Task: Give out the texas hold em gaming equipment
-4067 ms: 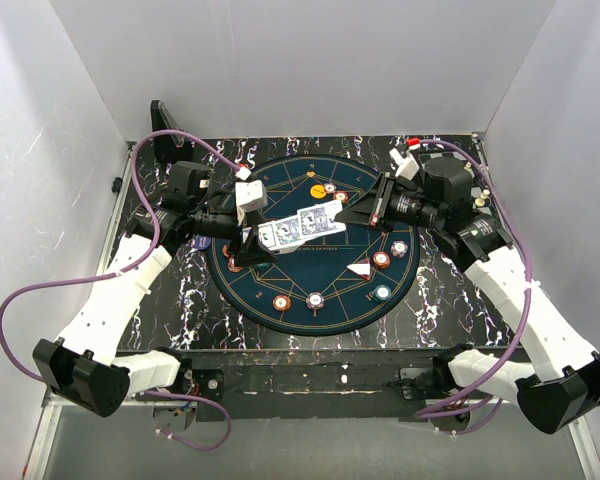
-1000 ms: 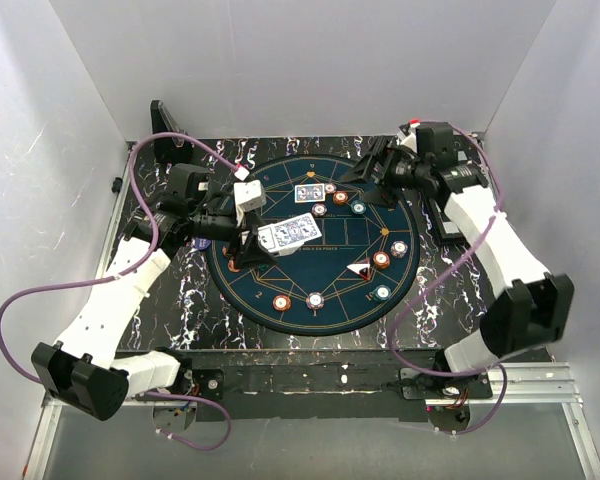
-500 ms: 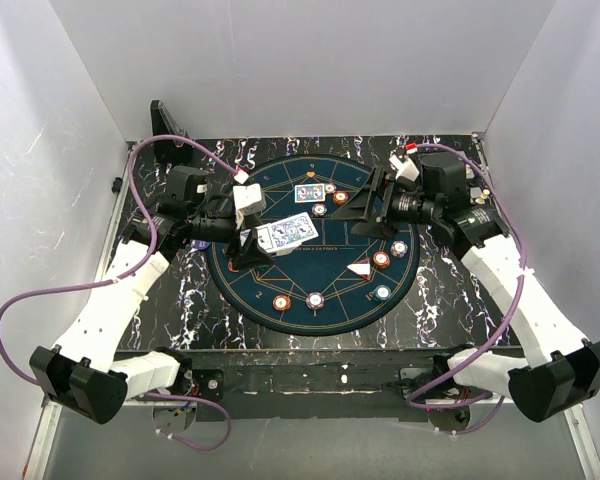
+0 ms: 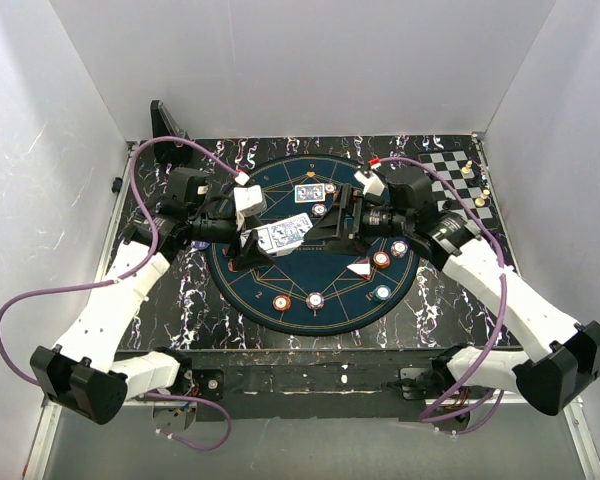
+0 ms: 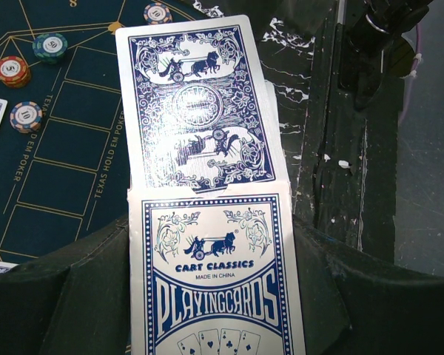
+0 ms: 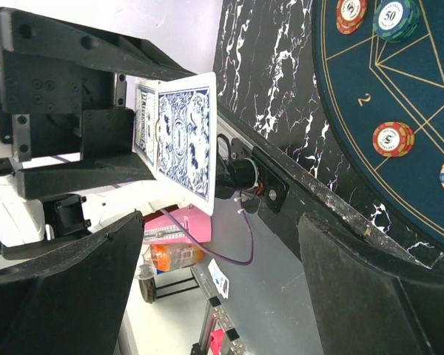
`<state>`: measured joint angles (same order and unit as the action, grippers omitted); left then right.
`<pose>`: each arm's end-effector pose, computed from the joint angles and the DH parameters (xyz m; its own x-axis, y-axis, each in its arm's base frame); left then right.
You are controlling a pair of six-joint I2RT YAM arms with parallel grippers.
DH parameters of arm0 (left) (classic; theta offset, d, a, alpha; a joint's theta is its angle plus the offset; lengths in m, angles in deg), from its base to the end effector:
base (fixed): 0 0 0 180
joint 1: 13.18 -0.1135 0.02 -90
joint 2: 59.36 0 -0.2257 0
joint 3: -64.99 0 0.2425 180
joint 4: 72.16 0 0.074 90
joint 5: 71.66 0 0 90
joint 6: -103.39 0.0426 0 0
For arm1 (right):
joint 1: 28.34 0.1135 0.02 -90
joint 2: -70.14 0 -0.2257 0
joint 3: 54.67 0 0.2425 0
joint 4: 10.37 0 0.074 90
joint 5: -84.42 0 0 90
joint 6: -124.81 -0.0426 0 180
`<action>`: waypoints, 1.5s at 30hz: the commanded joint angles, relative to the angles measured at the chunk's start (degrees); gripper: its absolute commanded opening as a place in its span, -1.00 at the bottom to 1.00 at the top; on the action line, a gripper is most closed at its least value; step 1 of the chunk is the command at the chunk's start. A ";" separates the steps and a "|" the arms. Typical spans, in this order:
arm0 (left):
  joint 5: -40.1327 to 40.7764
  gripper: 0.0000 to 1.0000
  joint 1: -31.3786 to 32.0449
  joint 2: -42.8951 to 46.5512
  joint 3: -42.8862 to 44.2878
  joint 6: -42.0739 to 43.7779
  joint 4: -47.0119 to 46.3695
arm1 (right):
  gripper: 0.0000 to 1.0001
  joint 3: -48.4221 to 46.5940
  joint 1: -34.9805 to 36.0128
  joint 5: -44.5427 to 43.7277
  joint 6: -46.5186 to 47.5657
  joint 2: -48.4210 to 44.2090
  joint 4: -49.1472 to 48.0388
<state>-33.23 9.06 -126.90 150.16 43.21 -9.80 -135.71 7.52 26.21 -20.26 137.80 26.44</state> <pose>0.2061 -0.1203 0.3248 -0.1920 0.4124 -0.8905 0.9750 0.1839 -0.1250 0.2067 0.1771 0.3346 -0.9139 0.1992 -0.3536 -0.2452 0.4233 0.8722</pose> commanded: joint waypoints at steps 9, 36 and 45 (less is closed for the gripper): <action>-0.90 -0.26 -0.18 3.22 -1.24 4.89 2.33 | 0.86 -4.12 4.92 -3.31 0.22 3.18 -2.09; -2.92 -0.27 -0.18 1.19 -0.71 5.95 2.15 | 0.65 -5.35 5.10 -3.23 0.14 8.01 -6.39; -3.80 -0.28 -0.27 1.28 -0.45 5.68 1.80 | -0.04 -4.03 5.01 -3.40 -0.39 6.97 -6.75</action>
<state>-34.24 9.06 -126.36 149.05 48.54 -7.05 -138.42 12.28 22.89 -20.79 146.85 21.52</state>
